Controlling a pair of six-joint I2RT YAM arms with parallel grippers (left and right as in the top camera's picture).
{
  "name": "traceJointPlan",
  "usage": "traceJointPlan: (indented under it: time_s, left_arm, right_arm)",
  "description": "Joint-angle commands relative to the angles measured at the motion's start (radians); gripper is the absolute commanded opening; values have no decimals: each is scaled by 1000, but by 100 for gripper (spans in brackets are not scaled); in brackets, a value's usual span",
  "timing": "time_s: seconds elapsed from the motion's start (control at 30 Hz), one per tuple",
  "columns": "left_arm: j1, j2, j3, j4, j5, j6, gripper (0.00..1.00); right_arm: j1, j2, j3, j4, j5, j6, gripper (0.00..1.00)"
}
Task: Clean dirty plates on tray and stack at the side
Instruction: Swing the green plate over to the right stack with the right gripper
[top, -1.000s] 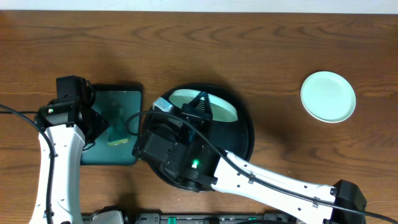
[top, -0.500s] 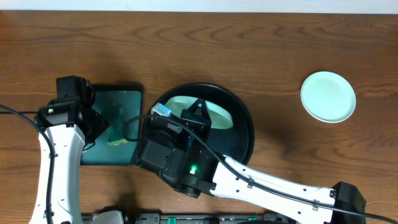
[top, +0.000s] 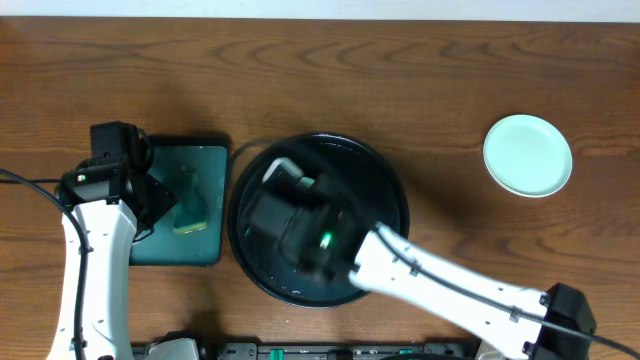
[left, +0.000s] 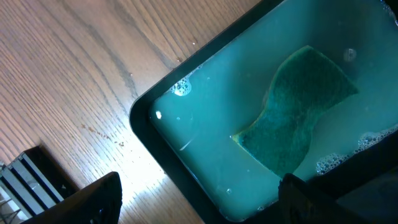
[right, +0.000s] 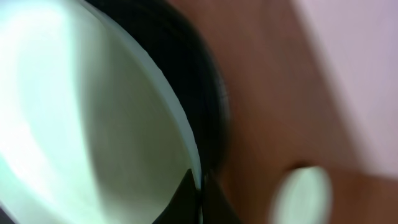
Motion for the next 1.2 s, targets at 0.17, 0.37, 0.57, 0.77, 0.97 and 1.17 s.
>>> traceJointPlan:
  time_s: [0.17, 0.37, 0.57, 0.77, 0.97, 1.17]
  left_arm:
    - [5, -9, -2, -5, -3, -16, 81]
    - [5, -9, -2, -5, -3, -16, 81]
    - [5, -9, -2, -5, -3, -16, 81]
    - [5, -9, -2, -5, -3, -16, 81]
    - [5, -9, -1, -4, -3, -16, 81]
    - [5, -9, -2, -4, -3, -16, 81]
  right_arm:
    - [-332, -24, -101, 126, -509, 315, 1]
    - [-641, -25, -101, 224, -793, 344, 1]
    - [-960, -25, -101, 227, -855, 412, 1]
    - [-1256, -25, -101, 200, -872, 429, 1]
    - [-1500, -24, -102, 151, -830, 431, 1]
    - [-1630, -21, -115, 83, -693, 437, 1]
